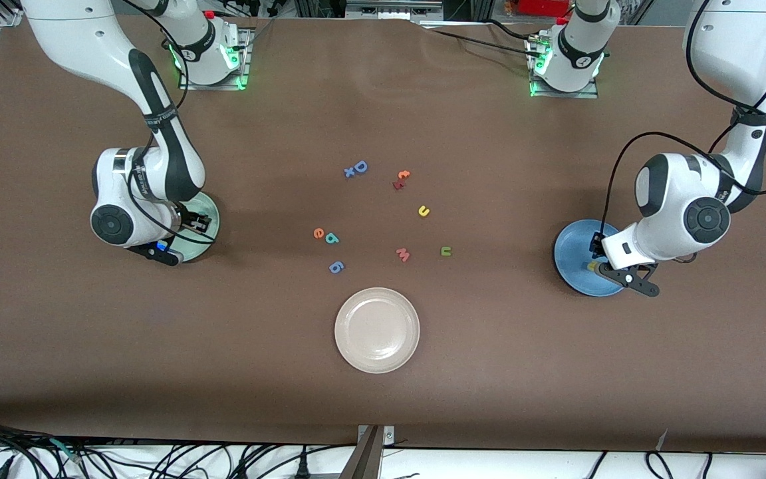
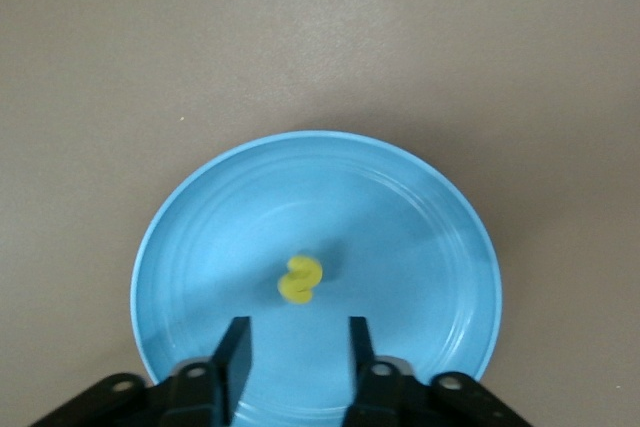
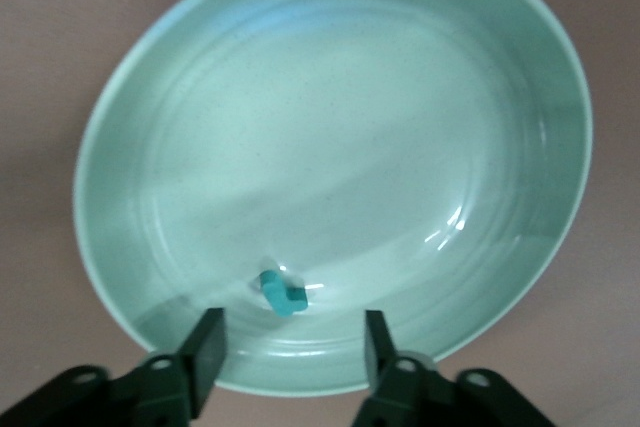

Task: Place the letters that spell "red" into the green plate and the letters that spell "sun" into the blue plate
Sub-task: 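Drop the yellow 2 on the blue plate and cyan l on the green plate, then move both grippers back over the scattered letters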

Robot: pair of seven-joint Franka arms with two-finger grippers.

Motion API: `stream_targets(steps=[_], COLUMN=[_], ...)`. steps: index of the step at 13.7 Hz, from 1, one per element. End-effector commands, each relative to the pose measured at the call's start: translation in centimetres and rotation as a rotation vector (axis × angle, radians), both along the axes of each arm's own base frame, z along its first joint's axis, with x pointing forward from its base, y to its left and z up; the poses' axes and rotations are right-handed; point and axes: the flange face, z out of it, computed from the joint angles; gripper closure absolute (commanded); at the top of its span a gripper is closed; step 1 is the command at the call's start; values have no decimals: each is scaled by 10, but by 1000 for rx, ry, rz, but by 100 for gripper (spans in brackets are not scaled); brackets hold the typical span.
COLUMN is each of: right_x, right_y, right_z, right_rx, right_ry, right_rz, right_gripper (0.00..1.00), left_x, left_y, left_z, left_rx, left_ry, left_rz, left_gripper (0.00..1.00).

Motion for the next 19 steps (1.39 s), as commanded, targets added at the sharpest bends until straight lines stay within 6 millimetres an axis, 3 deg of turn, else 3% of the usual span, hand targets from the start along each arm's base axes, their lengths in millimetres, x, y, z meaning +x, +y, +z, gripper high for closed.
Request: stream_targets(steps=[1,5,8,15,19], right_x=[4,21,20,5,-3], right_y=[13,79,126,229,259], right_z=[39,71,75,22,3], right_rx=[32,73,62,-8,-29], right_ry=[-4,-48,-88,-233,-247], right_rz=[-12,-133,-197,-543,-656], right_gripper=[2,2,2,2,2], left_x=[6,6,4,2,-2], left_y=[-1,-32,-63,-160,-218], left_z=[3,4,5,19,8], left_rx=[17,27,34,37,40], left_ry=[1,-8,-12,-61,-74], left_rz=[-6,76,117,171,219], left_gripper=[0,0,0,0,0])
